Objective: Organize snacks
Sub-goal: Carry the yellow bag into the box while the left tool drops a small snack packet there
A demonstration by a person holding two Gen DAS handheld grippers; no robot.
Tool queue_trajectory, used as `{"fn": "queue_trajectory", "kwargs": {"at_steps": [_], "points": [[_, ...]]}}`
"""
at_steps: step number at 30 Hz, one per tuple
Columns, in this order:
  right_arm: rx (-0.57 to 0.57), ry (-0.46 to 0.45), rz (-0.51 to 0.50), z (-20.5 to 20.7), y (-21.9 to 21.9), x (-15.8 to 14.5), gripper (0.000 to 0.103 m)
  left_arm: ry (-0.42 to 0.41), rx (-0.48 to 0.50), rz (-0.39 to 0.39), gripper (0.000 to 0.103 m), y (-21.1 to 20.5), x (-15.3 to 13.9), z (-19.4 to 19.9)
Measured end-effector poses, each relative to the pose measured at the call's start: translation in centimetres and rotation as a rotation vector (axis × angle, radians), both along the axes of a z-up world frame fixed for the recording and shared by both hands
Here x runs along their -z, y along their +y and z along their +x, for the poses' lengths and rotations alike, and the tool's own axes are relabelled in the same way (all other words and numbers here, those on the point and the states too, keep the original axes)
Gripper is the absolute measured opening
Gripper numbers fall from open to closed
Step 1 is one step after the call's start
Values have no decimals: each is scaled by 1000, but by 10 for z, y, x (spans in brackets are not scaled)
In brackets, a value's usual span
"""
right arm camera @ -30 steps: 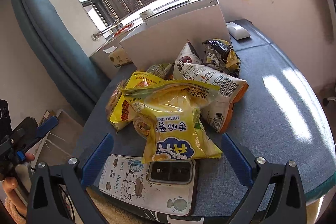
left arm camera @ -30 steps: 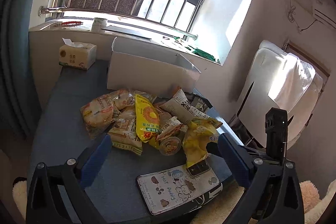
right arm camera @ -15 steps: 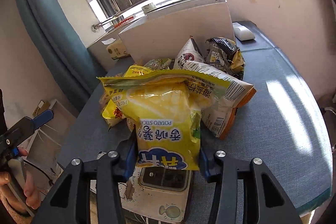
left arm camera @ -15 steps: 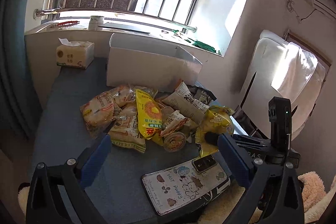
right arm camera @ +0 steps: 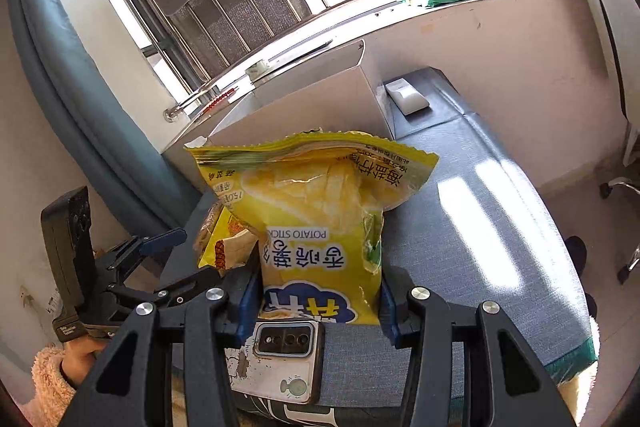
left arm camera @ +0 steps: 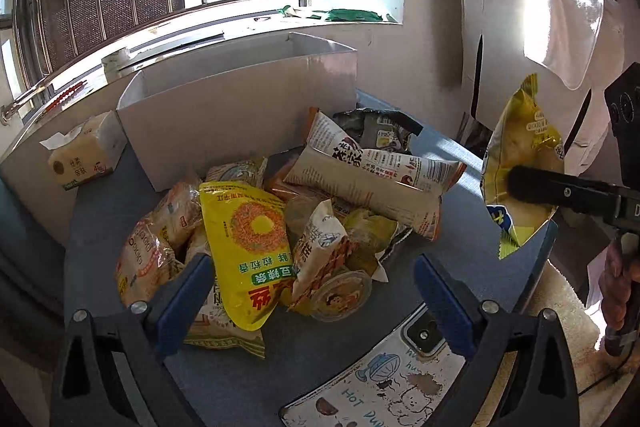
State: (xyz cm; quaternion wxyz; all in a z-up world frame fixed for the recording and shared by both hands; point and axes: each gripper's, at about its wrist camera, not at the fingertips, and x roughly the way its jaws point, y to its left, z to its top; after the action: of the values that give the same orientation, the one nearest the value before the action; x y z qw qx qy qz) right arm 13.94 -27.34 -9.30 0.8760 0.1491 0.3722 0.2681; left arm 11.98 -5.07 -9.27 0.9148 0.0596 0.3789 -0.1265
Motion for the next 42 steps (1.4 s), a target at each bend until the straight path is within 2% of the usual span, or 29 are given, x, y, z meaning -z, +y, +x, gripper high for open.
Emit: {"fn": "queue_trajectory", "kwargs": {"at_steps": [2,4,5,6,8,9,11,15,16,18,22,25,29,33,37,40,42], "points": [[-9,1,2,-1,1,0,52,19,15,48,87,-4,7,13],[-16,3,-4,-1,3,1,52,53,25,81,69,-4,16,24],[-18,1,-8,-1,3,1,52,80,26,84,62,-3,21,30],[-20,2,-12,-1,4,2,52,90,35,60,50,0,24,34],[-23,8,-11,-1,3,3,52,72,70,62,28,-2,25,32],[-22,10,-12,0,3,4,52,72,83,62,23,-3,24,31],[-19,21,-13,1,1,6,52,73,73,53,22,-3,23,27],[-15,28,-6,1,0,7,52,43,30,-42,22,14,12,12],[-15,27,-5,0,0,7,52,35,18,-87,22,21,7,6],[-21,21,-5,0,2,5,52,-3,-7,-171,21,34,-6,-4],[-37,14,10,6,5,-1,52,-88,-54,-273,21,57,-33,-17],[-51,2,23,21,11,-16,52,-166,-96,-329,21,77,-58,-13],[-68,-40,53,53,25,-50,52,-244,-148,-391,21,105,-89,9],[-66,-89,62,100,42,-84,52,-273,-176,-443,21,126,-114,51],[-68,-67,48,159,61,-98,52,-248,-204,-449,21,137,-123,111],[-60,-22,2,203,77,-94,52,-200,-241,-468,21,145,-117,154],[-36,20,-18,227,87,-88,52,-184,-260,-451,21,145,-111,176]]}}
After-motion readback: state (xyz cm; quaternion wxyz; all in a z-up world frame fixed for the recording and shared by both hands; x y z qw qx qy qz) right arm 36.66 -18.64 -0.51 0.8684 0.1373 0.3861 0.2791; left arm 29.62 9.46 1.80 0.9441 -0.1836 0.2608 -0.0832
